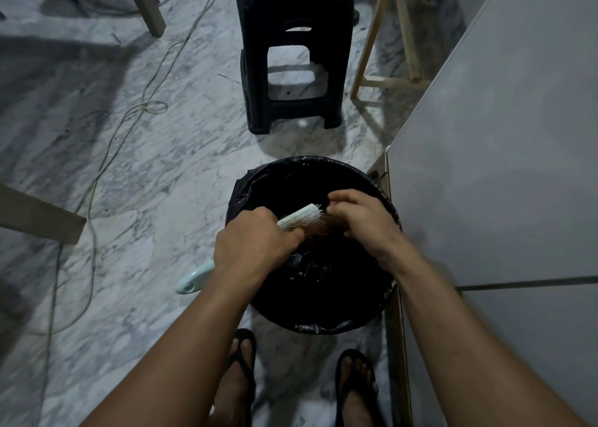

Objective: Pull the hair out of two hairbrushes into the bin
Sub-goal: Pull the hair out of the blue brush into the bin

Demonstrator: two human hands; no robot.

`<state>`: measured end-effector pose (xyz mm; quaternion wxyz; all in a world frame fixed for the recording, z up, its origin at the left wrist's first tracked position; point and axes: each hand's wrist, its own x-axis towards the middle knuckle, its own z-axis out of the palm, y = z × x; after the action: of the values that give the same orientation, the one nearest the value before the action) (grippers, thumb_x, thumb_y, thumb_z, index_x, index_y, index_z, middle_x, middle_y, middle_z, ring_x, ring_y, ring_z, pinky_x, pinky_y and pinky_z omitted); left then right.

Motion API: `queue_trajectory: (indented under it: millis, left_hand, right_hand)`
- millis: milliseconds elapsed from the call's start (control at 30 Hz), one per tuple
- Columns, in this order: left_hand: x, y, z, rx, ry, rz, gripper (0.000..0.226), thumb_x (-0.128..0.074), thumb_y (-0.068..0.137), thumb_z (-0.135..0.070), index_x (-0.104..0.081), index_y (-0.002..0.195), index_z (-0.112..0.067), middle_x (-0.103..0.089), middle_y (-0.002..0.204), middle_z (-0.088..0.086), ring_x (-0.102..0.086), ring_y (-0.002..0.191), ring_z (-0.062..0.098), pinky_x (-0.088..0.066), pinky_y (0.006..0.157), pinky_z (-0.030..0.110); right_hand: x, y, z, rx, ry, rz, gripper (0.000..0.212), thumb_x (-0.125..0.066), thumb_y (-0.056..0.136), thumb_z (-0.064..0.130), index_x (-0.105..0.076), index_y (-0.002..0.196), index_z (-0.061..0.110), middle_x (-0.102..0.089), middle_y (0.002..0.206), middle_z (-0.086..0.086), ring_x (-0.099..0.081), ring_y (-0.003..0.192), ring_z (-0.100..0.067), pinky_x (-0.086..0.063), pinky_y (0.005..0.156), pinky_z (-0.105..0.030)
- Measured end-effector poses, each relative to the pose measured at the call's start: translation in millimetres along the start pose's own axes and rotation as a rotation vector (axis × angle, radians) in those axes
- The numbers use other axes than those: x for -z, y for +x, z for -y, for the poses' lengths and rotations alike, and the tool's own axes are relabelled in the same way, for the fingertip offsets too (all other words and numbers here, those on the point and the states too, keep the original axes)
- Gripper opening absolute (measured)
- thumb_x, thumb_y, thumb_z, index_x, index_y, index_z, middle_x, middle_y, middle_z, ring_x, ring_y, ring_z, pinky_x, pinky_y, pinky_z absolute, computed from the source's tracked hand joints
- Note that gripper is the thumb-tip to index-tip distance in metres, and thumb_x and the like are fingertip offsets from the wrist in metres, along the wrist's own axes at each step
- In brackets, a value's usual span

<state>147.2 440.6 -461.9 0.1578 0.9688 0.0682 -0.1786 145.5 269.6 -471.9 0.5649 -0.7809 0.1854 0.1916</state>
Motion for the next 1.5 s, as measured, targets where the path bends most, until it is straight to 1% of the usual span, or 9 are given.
queue_trajectory:
  millis: [133,233,400,667,833,967,1067,1267,1500]
  left_hand:
    - [0.7,0.2,-0.9,-0.014,0.011,-0.018,0.050,-0.060,0.074,-0.064,-0.070,0.094,-0.020,-0.061,0.079,0.001,-0.058,0.073,0.026,-0.041,0.063,0.033]
    - [3.3,2.3,2.5,0.009,-0.010,-0.009,0.048,-0.061,0.075,-0.062,-0.070,0.095,-0.020,-0.059,0.077,0.000,-0.056,0.073,0.025,-0.039,0.062,0.033]
    - [9.8,4.6,12.7,0.053,-0.038,-0.014,0.044,-0.061,0.074,-0.061,-0.070,0.088,-0.021,-0.062,0.074,-0.001,-0.060,0.074,0.026,-0.040,0.060,0.032]
    - [13.2,7.0,15.3,0.078,-0.037,-0.047,0.040,-0.062,0.075,-0.057,-0.060,0.069,-0.018,-0.057,0.067,0.000,-0.054,0.062,0.022,-0.036,0.054,0.031]
    - [12.7,7.0,17.1,0.069,-0.035,-0.050,0.040,-0.061,0.075,-0.057,-0.058,0.069,-0.017,-0.057,0.067,0.001,-0.057,0.065,0.026,-0.037,0.055,0.032]
    - [13.3,4.0,10.2,0.028,-0.038,-0.044,0.038,-0.061,0.075,-0.057,-0.055,0.065,-0.021,-0.056,0.066,-0.001,-0.057,0.064,0.023,-0.036,0.054,0.031]
    - [11.3,1.3,1.3,-0.002,-0.049,-0.044,0.038,-0.060,0.075,-0.059,-0.063,0.074,-0.021,-0.058,0.069,-0.001,-0.059,0.070,0.026,-0.040,0.058,0.032]
    - [11.7,1.1,-1.8,0.003,-0.048,-0.059,0.039,-0.060,0.076,-0.058,-0.066,0.077,-0.019,-0.057,0.069,-0.002,-0.057,0.071,0.026,-0.039,0.060,0.032]
    - [10.4,1.1,0.2,-0.002,-0.022,-0.126,0.041,-0.059,0.077,-0.058,-0.067,0.080,-0.018,-0.058,0.069,0.001,-0.057,0.069,0.027,-0.043,0.062,0.034]
  right_hand:
    - [-4.8,2.5,-14.0,0.078,-0.268,-0.108,0.006,-0.070,0.082,0.030,-0.074,0.085,0.027,-0.074,0.080,0.003,-0.070,0.075,-0.012,-0.056,0.074,-0.032]
    - [2.6,2.4,-12.9,0.070,-0.338,-0.173,0.020,-0.070,0.083,0.023,-0.071,0.065,0.030,-0.072,0.063,0.005,-0.066,0.059,-0.009,-0.052,0.065,-0.026]
    - [16.6,5.0,-15.3,0.005,-0.399,-0.412,0.008,-0.070,0.080,0.029,-0.076,0.075,0.027,-0.075,0.078,0.001,-0.070,0.081,-0.022,-0.058,0.080,-0.037]
    - [28.9,-2.8,-5.7,-0.097,-0.451,-0.672,0.014,-0.065,0.084,0.025,-0.076,0.091,0.020,-0.073,0.100,-0.013,-0.065,0.097,-0.035,-0.042,0.076,-0.028]
    - [28.7,-6.0,-9.5,-0.215,-0.574,-0.438,0.022,-0.059,0.081,0.013,-0.072,0.099,0.019,-0.069,0.113,-0.014,-0.063,0.104,-0.035,-0.047,0.084,-0.033]
    - [17.8,-7.3,2.2,0.019,-0.353,-0.200,0.059,-0.053,0.077,0.003,-0.054,0.134,0.021,-0.058,0.136,-0.005,-0.053,0.126,-0.022,-0.043,0.105,-0.034]
    - [1.7,-5.8,4.2,0.087,-0.219,0.046,0.054,-0.057,0.085,0.008,-0.050,0.138,0.016,-0.059,0.137,-0.003,-0.052,0.129,-0.015,-0.039,0.110,-0.033]
    - [5.6,-1.8,-11.6,0.145,-0.451,0.072,0.014,-0.064,0.087,0.026,-0.071,0.079,0.035,-0.072,0.066,0.010,-0.067,0.070,-0.004,-0.054,0.080,-0.033]
    - [21.6,-10.1,-1.7,0.160,-0.434,0.201,0.022,-0.061,0.092,0.021,-0.072,0.073,0.024,-0.064,0.058,0.005,-0.047,0.042,0.003,-0.035,0.047,-0.012]
